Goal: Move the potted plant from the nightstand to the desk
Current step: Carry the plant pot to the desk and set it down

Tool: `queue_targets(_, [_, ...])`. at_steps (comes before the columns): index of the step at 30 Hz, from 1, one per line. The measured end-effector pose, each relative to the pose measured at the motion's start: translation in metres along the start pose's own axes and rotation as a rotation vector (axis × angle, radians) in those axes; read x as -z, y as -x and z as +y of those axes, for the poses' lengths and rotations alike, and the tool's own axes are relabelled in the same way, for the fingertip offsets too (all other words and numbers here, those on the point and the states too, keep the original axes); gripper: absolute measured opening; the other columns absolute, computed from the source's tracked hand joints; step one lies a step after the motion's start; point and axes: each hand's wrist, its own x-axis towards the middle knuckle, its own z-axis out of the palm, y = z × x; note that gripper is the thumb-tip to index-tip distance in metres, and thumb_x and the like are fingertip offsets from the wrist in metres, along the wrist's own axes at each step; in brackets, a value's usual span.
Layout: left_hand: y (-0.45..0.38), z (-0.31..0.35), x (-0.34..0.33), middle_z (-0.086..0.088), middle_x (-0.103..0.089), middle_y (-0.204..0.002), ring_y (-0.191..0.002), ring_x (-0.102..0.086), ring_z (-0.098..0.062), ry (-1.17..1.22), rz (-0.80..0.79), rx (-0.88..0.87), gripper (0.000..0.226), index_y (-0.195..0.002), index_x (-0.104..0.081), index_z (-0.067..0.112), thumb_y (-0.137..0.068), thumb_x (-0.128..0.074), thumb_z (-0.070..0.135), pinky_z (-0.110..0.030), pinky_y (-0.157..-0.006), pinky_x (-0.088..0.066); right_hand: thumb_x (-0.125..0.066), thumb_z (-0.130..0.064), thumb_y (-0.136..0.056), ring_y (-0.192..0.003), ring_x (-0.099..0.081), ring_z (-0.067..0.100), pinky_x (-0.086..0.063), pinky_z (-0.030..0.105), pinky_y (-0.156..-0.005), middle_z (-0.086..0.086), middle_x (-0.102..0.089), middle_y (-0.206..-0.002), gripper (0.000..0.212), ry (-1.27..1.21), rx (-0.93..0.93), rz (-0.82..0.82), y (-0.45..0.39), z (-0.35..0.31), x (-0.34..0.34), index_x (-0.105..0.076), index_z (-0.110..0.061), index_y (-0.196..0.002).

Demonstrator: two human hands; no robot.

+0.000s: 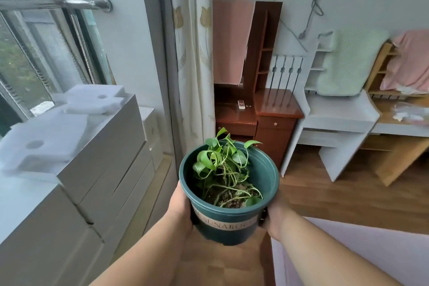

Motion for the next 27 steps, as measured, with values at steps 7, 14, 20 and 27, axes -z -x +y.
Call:
queue_targets(7, [-0.09, 0.04, -0.048, -0.017, -0.091, -0.113, -0.093, -0.09, -0.036, -0.044, 0.033, -0.024, 0.058, -0.106, -0.093, 0.019, -0.097, -0.068, 0.07, -0.045, -0.075, -0.072, -0.057, -0.062, -0.098, -0.118, -0.076, 0.043, -0.058, 0.056, -0.108, 0.013, -0.089, -0.088, 0.057, 0.004, 0.004, -0.033, -0.091, -0.07, -0.034, -0.082, -0.012, -0.109])
queue_targets(14, [-0.214, 0.095, -0.093, -0.02, -0.091, -0.11, -0.084, -0.09, -0.036, -0.063, -0.001, 0.002, 0.053, -0.109, -0.093, 0.015, -0.099, -0.071, 0.062, -0.043, -0.062, -0.071, -0.056, -0.07, -0.101, -0.103, -0.075, 0.036, -0.057, 0.044, -0.082, 0.009, -0.088, -0.082, 0.058, -0.028, 0.008, -0.009, -0.19, -0.132, -0.089, -0.082, -0.018, -0.105])
queue_targets(20, [-0.316, 0.157, -0.155, -0.018, -0.091, -0.112, -0.087, -0.09, -0.035, -0.126, -0.1, 0.074, 0.062, -0.107, -0.094, 0.016, -0.101, -0.065, 0.071, -0.041, -0.061, -0.072, -0.053, -0.055, -0.11, -0.111, -0.076, 0.045, -0.056, 0.056, -0.104, 0.014, -0.088, -0.084, 0.054, -0.09, 0.057, 0.107, -0.264, -0.207, -0.129, -0.083, -0.011, -0.11])
queue_targets(27, [-0.412, 0.193, -0.221, -0.019, -0.089, -0.12, -0.112, -0.084, -0.042, -0.269, -0.125, 0.053, 0.067, -0.125, -0.086, 0.011, -0.104, -0.06, 0.068, -0.056, -0.106, -0.065, -0.059, -0.052, -0.108, -0.112, -0.078, 0.041, -0.058, 0.06, -0.107, 0.015, -0.088, -0.111, 0.046, -0.168, 0.079, 0.139, -0.329, -0.277, -0.147, -0.084, -0.014, -0.118])
